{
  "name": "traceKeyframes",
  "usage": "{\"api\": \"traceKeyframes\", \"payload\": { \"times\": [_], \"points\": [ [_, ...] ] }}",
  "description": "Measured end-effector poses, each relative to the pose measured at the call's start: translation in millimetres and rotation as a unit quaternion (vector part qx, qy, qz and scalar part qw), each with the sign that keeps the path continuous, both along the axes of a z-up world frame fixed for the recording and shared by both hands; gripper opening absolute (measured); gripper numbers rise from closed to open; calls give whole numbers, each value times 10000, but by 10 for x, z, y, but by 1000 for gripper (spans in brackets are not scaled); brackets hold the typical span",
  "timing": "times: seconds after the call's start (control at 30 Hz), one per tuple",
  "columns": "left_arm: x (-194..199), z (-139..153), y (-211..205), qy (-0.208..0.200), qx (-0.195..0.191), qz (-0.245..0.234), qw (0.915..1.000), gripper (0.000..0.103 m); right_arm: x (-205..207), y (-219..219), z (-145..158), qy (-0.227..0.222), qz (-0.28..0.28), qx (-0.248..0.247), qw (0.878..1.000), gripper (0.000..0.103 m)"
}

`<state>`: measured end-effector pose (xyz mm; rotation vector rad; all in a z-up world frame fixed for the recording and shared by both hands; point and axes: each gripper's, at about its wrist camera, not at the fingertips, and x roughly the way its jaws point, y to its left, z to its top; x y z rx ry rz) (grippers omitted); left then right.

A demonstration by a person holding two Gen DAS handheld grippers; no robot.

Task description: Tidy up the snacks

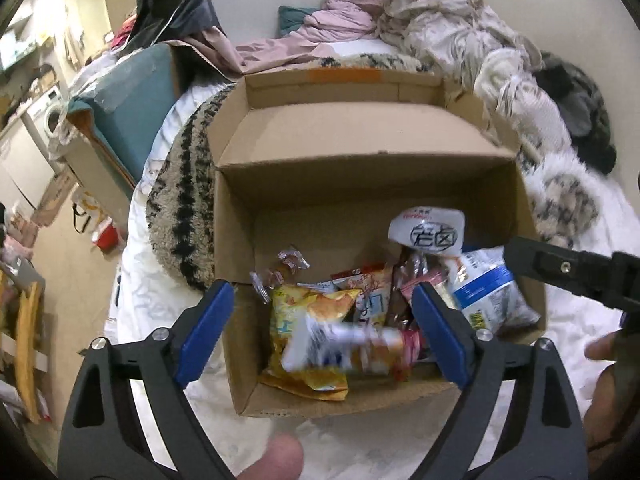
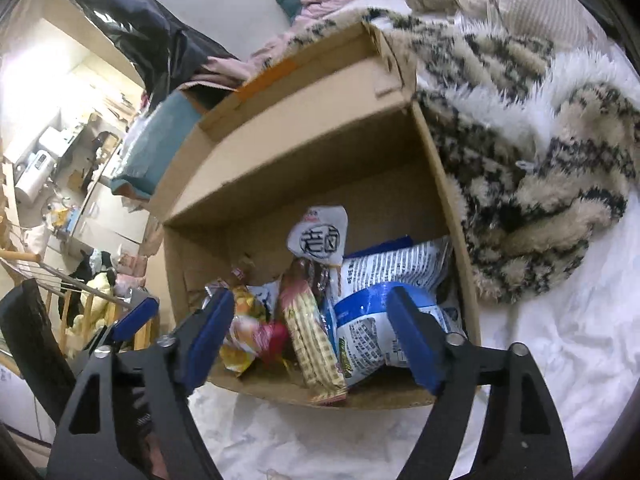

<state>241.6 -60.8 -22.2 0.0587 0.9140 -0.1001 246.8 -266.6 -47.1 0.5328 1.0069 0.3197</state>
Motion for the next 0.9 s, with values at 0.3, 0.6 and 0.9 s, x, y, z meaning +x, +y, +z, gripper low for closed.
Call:
{"api": "traceKeyframes", "payload": {
  "times": [0.3,0.6,0.9],
  "points": [
    [-416,465,326,-603,-288,352,9971,103,-425,-161,417,-710,-369,-154,9967,101],
    [-1037,582,617,-826,-294,565,9945,103,-1002,-59,578,-1043,-397,-643,9917,103],
    [-1722,494,547,-1156,-14,422,9924,103,-1572,275,624,-1545,-494,-1904,9682,103]
  ]
}}
